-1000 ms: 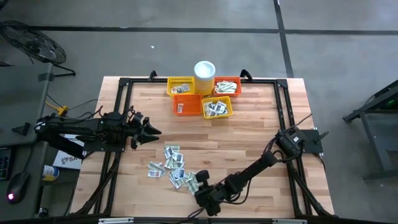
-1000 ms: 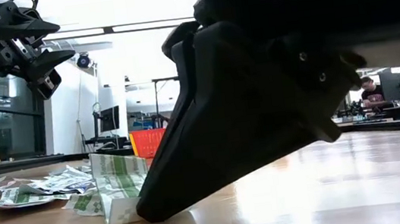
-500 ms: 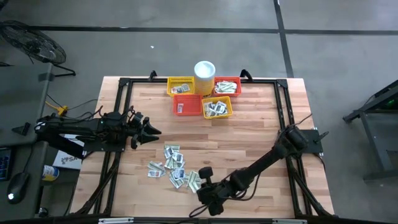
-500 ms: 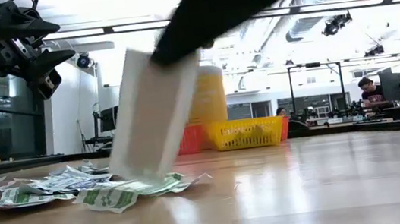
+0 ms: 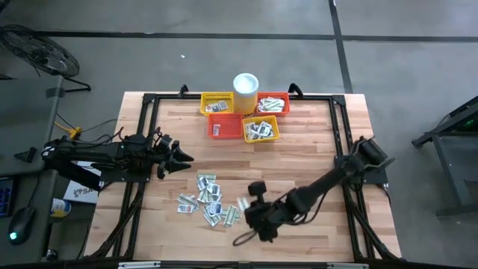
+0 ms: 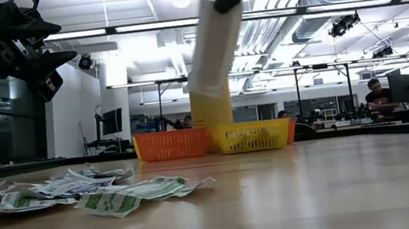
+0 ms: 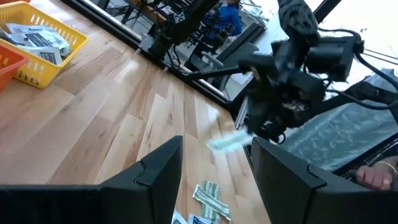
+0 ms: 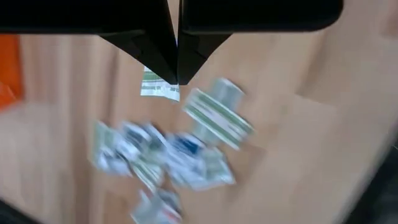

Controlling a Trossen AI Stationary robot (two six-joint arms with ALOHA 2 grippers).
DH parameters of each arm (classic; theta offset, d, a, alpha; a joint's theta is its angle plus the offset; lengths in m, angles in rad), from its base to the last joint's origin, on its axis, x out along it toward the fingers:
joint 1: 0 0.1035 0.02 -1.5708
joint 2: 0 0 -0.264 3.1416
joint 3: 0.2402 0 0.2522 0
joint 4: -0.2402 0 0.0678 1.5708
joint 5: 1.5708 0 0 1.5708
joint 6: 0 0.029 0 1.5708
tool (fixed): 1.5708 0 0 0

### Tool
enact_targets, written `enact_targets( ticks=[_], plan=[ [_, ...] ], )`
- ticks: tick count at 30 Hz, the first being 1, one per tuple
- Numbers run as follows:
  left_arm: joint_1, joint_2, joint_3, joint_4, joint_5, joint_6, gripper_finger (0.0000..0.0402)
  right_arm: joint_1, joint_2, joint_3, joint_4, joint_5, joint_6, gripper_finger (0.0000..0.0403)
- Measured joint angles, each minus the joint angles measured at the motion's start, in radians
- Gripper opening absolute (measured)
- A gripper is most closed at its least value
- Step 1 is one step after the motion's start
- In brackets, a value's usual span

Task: Pick & Place First Aid Supplies
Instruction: Put the green bandage pack into the top orange basket

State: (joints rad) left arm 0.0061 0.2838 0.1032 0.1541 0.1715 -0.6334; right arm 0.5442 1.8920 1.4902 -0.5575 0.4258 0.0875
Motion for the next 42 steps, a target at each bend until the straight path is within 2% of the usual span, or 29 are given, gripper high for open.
enact_targets(
  ticks=[12,21,26,34,39,42],
  plan=[
    [0.0,0.0,0.0,0.0,0.0,0.0,0.0191,-0.19,-0.134,0.0,-0.406,0.042,0.186,0.0],
    [0.0,0.0,0.0,0.0,0.0,0.0,0.0191,-0.375,-0.145,0.001,-0.587,0.037,0.144,0.0],
    [0.0,0.0,0.0,0.0,0.0,0.0,0.0191,-0.48,-0.145,0.001,-0.592,0.078,0.027,0.0],
    [0.0,0.0,0.0,0.0,0.0,0.0,0.0191,-0.649,-0.145,0.001,-0.554,0.211,-0.302,0.0],
    [0.0,0.0,0.0,0.0,0.0,0.0,0.0191,-0.756,-0.145,-0.01,-0.466,0.216,-0.488,0.0],
    [0.0,0.0,0.0,0.0,0.0,0.0,0.0191,-0.803,-0.164,-0.087,-0.338,0.207,-0.604,0.0]
  ],
)
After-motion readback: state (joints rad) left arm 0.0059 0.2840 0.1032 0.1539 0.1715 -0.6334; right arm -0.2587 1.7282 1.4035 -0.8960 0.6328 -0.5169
